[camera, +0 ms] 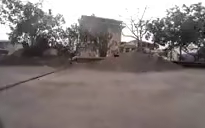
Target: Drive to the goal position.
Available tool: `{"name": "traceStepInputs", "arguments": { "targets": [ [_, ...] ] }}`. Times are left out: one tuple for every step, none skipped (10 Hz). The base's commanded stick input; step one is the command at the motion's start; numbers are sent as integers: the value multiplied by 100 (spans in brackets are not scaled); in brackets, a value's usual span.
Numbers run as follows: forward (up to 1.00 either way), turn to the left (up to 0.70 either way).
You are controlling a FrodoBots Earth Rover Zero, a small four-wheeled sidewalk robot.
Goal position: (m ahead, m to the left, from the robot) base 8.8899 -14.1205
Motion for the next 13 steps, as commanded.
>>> {"name": "traceStepInputs", "arguments": {
  "targets": [
    [0,-45],
    [0,-45],
    [0,-45],
    [0,-45],
    [0,-45],
    [0,-45],
    [0,-45],
    [0,-45],
    [0,-45],
    [0,-45],
    [0,-45],
    [0,-45],
    [0,-45]
  ]
}}
